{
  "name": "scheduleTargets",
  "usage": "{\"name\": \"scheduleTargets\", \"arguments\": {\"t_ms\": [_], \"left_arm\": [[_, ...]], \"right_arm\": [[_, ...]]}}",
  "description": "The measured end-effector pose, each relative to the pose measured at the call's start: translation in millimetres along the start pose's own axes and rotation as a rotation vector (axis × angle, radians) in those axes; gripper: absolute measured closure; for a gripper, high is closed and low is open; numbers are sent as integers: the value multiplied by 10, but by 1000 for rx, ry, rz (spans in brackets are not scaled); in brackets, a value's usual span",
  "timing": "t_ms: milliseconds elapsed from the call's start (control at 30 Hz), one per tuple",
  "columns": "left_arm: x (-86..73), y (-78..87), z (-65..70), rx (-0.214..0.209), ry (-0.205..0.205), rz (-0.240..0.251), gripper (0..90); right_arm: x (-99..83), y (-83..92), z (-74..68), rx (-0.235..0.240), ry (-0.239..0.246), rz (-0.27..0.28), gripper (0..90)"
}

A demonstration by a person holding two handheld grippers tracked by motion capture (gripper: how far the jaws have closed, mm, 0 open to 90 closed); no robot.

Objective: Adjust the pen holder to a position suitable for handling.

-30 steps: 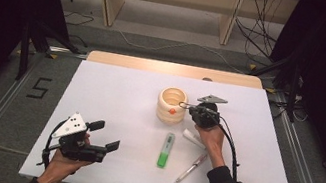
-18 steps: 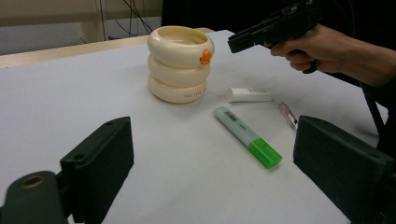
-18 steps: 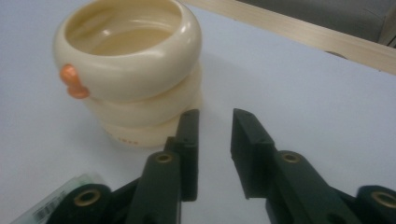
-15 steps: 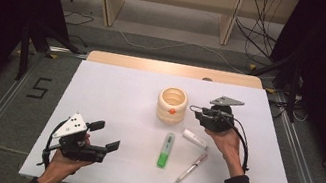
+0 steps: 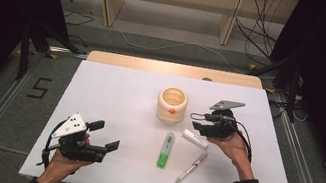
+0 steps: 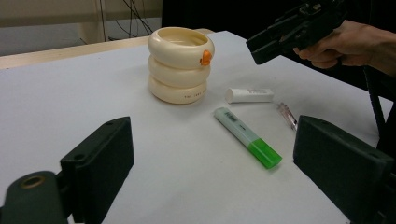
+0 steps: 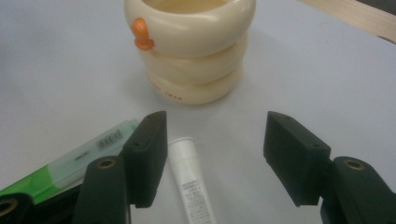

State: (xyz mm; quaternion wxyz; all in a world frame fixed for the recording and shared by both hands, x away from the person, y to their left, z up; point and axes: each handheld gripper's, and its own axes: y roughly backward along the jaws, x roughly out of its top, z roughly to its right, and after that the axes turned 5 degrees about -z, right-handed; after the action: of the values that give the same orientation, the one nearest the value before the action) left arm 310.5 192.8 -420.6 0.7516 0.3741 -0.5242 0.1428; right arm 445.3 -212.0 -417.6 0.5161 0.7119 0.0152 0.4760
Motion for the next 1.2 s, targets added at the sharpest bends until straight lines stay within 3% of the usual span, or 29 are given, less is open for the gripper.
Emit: {"name": "scheduleTargets", "arguments": {"t_ms": [333, 767, 1200], "left_arm": [[7, -8, -1, -3, 1, -2, 118], [17, -32, -3, -7, 6, -7, 117], [16, -28, 1, -10, 7, -5, 117]], "right_arm": [[-7, -31, -55, 18, 48, -49, 360], [-17, -127, -86, 50, 62, -111, 288], [-24, -270, -176, 39, 102, -201, 277]]}}
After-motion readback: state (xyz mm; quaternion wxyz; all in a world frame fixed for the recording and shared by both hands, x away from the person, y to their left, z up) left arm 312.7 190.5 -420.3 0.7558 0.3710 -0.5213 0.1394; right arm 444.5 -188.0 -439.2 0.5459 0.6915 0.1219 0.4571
